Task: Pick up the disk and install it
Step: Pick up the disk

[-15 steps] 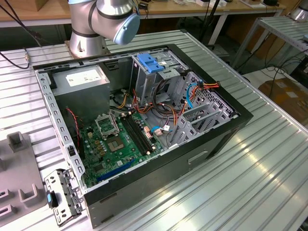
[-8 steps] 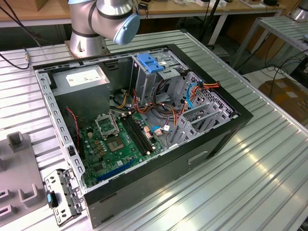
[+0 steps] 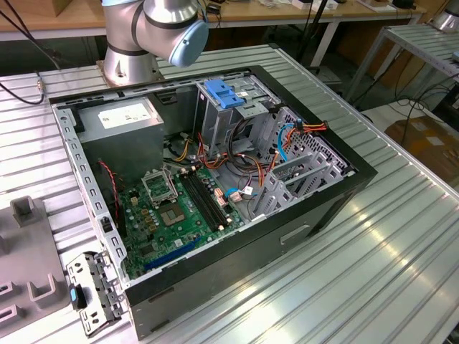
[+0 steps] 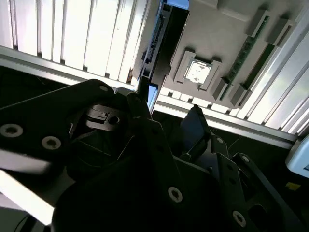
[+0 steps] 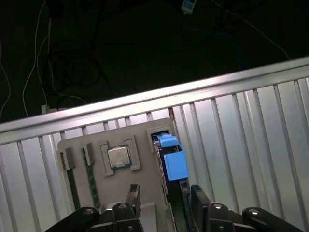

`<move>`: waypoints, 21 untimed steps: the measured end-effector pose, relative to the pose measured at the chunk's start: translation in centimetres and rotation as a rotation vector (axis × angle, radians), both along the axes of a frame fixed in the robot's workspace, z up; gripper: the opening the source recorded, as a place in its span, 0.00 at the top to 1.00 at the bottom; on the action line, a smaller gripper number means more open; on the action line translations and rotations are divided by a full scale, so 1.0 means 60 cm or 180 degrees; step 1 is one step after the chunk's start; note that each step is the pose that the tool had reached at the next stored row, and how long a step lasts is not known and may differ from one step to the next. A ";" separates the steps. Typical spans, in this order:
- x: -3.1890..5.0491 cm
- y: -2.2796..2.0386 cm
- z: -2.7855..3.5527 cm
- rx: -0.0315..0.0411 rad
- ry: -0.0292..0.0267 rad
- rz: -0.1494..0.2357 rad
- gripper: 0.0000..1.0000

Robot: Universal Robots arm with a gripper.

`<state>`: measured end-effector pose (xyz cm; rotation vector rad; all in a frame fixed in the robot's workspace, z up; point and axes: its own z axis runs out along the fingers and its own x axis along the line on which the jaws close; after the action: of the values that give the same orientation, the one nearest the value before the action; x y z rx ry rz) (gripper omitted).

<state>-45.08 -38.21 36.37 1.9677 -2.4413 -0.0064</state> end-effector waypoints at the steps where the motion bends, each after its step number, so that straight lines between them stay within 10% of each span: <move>1: -0.002 0.0001 -0.003 0.0000 0.0000 0.0022 0.46; 21: -0.019 0.0102 -0.040 0.0021 -0.0007 0.0568 0.46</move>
<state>-46.25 -37.59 33.94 2.1814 -2.2601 -0.0115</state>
